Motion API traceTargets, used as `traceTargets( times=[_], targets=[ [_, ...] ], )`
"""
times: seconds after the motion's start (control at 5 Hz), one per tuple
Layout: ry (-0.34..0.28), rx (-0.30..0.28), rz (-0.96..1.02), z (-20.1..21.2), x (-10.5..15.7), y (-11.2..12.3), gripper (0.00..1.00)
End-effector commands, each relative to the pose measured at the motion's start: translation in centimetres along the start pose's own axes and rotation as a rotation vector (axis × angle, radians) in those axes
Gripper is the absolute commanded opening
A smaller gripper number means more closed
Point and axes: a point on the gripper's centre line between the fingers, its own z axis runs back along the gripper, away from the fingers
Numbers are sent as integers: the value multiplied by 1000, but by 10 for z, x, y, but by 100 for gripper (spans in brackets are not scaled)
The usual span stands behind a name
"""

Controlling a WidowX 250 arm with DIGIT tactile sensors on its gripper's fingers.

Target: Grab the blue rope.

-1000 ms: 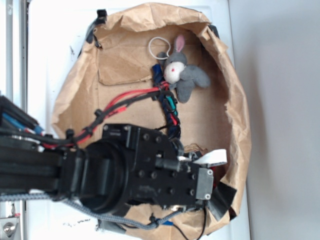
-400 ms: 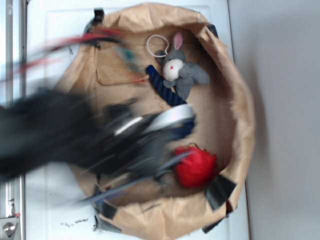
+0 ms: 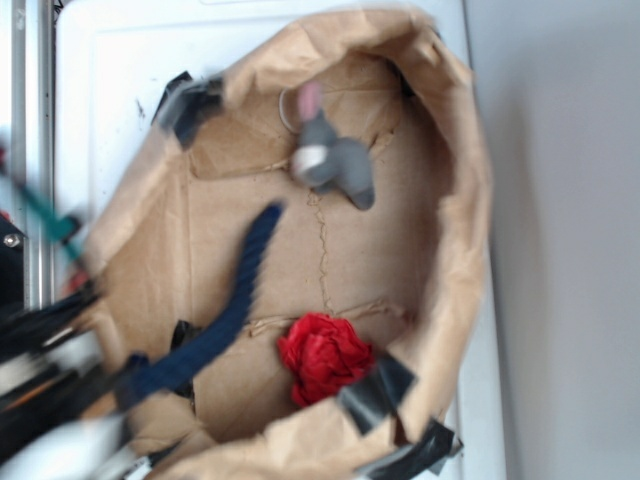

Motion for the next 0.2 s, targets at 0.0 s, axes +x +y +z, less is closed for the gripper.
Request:
traceTargets(
  times=[0.0],
  targets=[
    [97, -79, -67, 24, 107, 79, 0]
  ],
)
